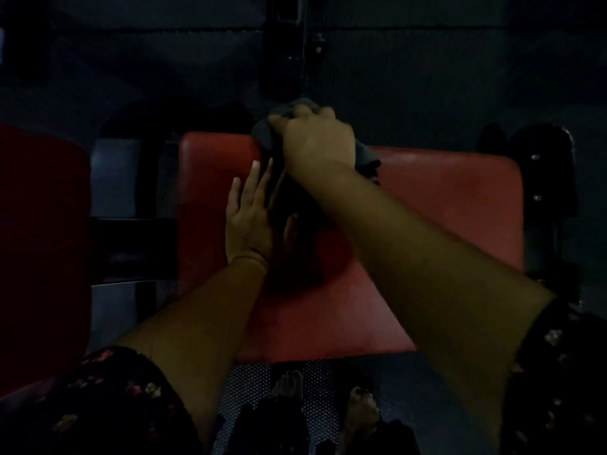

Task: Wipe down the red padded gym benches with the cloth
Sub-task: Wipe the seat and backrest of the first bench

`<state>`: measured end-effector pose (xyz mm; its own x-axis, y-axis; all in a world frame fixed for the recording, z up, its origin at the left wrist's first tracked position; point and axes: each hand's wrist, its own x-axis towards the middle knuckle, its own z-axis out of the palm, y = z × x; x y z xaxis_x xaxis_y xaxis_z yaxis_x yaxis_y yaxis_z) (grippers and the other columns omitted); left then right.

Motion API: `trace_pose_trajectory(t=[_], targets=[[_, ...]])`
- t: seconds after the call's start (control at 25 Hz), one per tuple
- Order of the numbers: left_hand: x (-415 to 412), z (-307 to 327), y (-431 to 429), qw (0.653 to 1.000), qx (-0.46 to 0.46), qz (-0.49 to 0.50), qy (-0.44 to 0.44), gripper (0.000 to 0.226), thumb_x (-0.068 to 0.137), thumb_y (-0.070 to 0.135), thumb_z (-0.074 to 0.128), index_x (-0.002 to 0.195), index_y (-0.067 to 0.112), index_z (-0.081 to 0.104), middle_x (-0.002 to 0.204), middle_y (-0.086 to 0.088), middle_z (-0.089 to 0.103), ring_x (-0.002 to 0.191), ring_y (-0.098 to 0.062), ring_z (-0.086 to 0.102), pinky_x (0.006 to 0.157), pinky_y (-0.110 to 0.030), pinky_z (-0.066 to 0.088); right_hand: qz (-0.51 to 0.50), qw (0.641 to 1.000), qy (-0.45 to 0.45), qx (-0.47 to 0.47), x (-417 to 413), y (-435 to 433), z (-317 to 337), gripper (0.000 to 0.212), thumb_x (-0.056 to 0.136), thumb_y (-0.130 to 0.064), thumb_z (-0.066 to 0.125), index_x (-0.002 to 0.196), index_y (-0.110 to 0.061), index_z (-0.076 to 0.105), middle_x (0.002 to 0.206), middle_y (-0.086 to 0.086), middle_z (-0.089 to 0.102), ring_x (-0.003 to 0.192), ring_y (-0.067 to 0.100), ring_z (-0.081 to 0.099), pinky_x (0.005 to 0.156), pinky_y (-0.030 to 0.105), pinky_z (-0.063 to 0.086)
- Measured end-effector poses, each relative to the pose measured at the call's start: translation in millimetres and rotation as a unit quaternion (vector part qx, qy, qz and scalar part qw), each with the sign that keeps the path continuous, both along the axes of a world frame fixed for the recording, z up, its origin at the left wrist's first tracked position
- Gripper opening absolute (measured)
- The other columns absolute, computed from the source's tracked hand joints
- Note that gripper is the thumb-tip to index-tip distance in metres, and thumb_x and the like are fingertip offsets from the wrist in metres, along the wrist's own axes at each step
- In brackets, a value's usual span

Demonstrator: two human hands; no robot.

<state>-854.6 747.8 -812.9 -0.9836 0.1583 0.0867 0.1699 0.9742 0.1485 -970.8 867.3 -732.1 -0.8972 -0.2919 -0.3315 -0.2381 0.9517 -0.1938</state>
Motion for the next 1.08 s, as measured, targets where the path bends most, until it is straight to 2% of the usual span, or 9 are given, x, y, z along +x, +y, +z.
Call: trace_pose_trajectory(t=[0.08,0.16,0.28,0.4,0.56,0.68,0.84,0.96,1.08], targets=[[0.1,-0.9,-0.8,1.000,0.016,0.002,0.010,0.064,0.092,0.044,0.037,0.150,0.016,0.036,0.156,-0.010,0.036,0.145,-0.029,0.027,0.116,-0.050,0.018,-0.011,1.000,-0.016,-0.008,-4.8,16.6,-1.4,0.048,0.099,-0.025,0.047,0.145,-0.037,0.040,0.145,0.003,0.040,0.124,0.033,0.043,0.086,0.044,0.043],[-0.5,0.6,0.1,1.000,0.027,0.008,0.012,0.065,0.090,0.042,0.040,0.149,0.016,0.039,0.156,-0.009,0.035,0.146,-0.029,0.027,0.117,-0.051,0.018,-0.084,0.995,-0.058,0.003,-14.8,58.9,-0.3,0.047,0.097,-0.024,0.050,0.141,-0.039,0.044,0.141,0.003,0.044,0.123,0.034,0.046,0.088,0.045,0.044],[-0.4,1.1,1.1,1.000,0.023,0.010,0.013,0.065,0.090,0.041,0.041,0.149,0.017,0.039,0.156,-0.009,0.035,0.146,-0.028,0.027,0.118,-0.049,0.016,-0.157,0.975,-0.132,0.084,-22.6,98.6,4.8,0.043,0.096,-0.025,0.053,0.138,-0.027,0.049,0.136,0.008,0.046,0.122,0.036,0.048,0.090,0.047,0.043],[0.1,1.7,0.8,1.000,0.016,0.011,0.010,0.065,0.090,0.042,0.039,0.150,0.017,0.039,0.157,-0.008,0.034,0.146,-0.028,0.026,0.118,-0.049,0.016,-0.132,0.980,-0.104,0.103,-21.2,56.8,10.1,0.036,0.097,-0.025,0.051,0.132,-0.017,0.054,0.133,0.008,0.049,0.120,0.034,0.048,0.088,0.046,0.044],[-0.4,-0.3,1.0,1.000,0.007,0.007,0.008,0.065,0.091,0.043,0.037,0.150,0.017,0.037,0.157,-0.008,0.033,0.147,-0.027,0.025,0.119,-0.049,0.015,-0.014,0.998,-0.045,0.051,-9.0,46.0,7.9,0.042,0.099,-0.027,0.048,0.140,-0.032,0.048,0.143,0.003,0.042,0.126,0.032,0.041,0.088,0.047,0.043],[-0.6,-0.5,0.9,1.000,0.012,0.009,0.013,0.064,0.091,0.042,0.039,0.150,0.017,0.036,0.157,-0.009,0.034,0.147,-0.028,0.025,0.118,-0.050,0.015,-0.068,0.989,-0.068,0.110,-7.6,122.4,6.0,0.048,0.099,-0.025,0.048,0.144,-0.041,0.040,0.150,0.001,0.035,0.126,0.036,0.040,0.090,0.050,0.044],[-0.7,-1.7,0.7,1.000,0.013,0.008,0.025,0.064,0.091,0.042,0.039,0.149,0.017,0.037,0.156,-0.009,0.035,0.146,-0.028,0.027,0.118,-0.051,0.018,-0.187,0.959,-0.089,0.192,-0.8,178.4,10.1,0.043,0.098,-0.023,0.050,0.140,-0.033,0.048,0.137,0.010,0.044,0.119,0.041,0.044,0.087,0.050,0.045],[-0.4,-3.1,0.9,1.000,0.012,0.006,0.028,0.063,0.090,0.041,0.040,0.149,0.017,0.038,0.156,-0.010,0.035,0.145,-0.028,0.027,0.118,-0.050,0.017,-0.127,0.978,-0.053,0.158,-5.1,134.4,4.0,0.039,0.098,-0.024,0.051,0.136,-0.028,0.053,0.134,0.010,0.046,0.118,0.039,0.046,0.084,0.048,0.046],[0.2,-3.5,-0.4,0.999,0.010,0.005,0.033,0.063,0.091,0.041,0.039,0.149,0.016,0.038,0.156,-0.010,0.035,0.146,-0.029,0.027,0.118,-0.049,0.015,-0.034,0.996,-0.024,0.084,-2.5,82.7,1.4,0.042,0.100,-0.024,0.048,0.142,-0.031,0.046,0.143,0.008,0.041,0.123,0.037,0.043,0.085,0.047,0.044]])
